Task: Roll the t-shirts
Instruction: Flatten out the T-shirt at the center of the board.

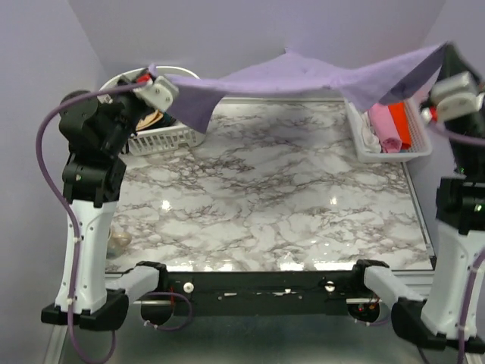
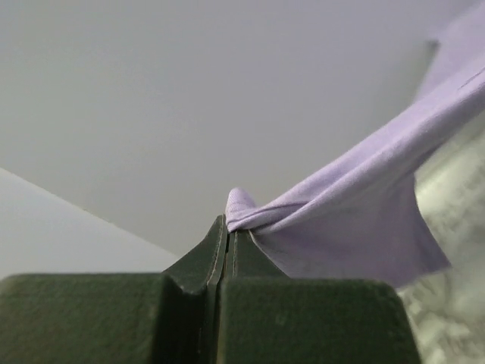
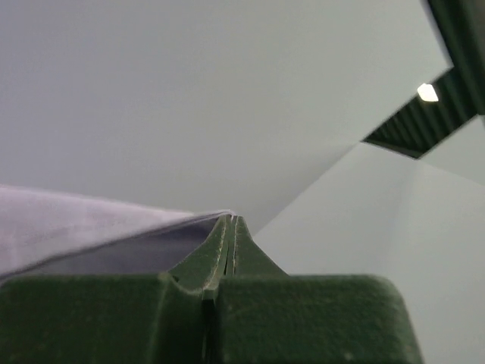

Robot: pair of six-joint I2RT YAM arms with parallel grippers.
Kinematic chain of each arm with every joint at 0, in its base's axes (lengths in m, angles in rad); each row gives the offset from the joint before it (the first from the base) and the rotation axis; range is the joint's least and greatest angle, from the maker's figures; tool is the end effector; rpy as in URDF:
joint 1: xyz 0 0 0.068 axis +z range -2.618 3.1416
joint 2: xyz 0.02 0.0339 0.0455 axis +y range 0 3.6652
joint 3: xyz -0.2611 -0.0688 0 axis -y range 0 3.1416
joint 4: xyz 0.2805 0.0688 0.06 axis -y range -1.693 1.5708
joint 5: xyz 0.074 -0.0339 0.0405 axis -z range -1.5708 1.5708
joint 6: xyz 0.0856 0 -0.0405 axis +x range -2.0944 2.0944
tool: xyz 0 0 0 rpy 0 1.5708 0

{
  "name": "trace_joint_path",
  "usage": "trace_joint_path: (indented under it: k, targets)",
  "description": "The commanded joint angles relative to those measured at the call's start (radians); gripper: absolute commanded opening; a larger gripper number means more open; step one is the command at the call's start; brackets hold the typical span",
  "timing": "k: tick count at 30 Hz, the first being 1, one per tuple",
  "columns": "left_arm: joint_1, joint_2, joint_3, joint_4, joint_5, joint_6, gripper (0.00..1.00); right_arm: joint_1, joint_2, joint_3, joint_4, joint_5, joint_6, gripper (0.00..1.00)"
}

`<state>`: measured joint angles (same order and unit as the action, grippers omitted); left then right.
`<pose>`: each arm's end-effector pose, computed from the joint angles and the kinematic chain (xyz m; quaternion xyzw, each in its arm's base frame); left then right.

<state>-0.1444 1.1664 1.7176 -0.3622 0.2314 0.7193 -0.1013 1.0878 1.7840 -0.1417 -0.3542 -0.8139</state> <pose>0.2736 -0.0596 0.5811 0.3457 0.5376 0.1465 0.7550 0.2086 0.0086 0.6519 -0.3113 0.3952 -0.3030 0.8094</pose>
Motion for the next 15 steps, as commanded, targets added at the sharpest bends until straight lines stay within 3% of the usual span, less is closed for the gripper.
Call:
trace_joint_path:
  k: [1, 2, 6, 7, 11, 15]
  targets:
    - [-0.012, -0.166, -0.309, -0.248, 0.193, 0.129, 0.0, -0.005, -0.201, -0.444, -0.3, -0.206, -0.163, 0.0]
    - [-0.023, -0.215, -0.404, -0.314, 0.21, 0.146, 0.0, -0.005, -0.233, -0.603, -0.343, -0.227, -0.2, 0.0]
    - [-0.141, -0.292, -0.628, -0.489, 0.226, 0.223, 0.0, -0.005, -0.428, -0.912, -0.598, -0.279, -0.396, 0.0]
    - [-0.22, -0.301, -0.673, -0.509, 0.22, 0.209, 0.0, -0.005, -0.457, -0.958, -0.631, -0.285, -0.421, 0.0]
    - [-0.406, -0.323, -0.864, -0.555, 0.172, 0.093, 0.0, -0.003, -0.572, -1.081, -0.841, -0.296, -0.542, 0.0]
    - [-0.465, -0.324, -0.932, -0.566, 0.169, -0.006, 0.0, -0.003, -0.655, -1.089, -1.099, -0.276, -0.642, 0.0]
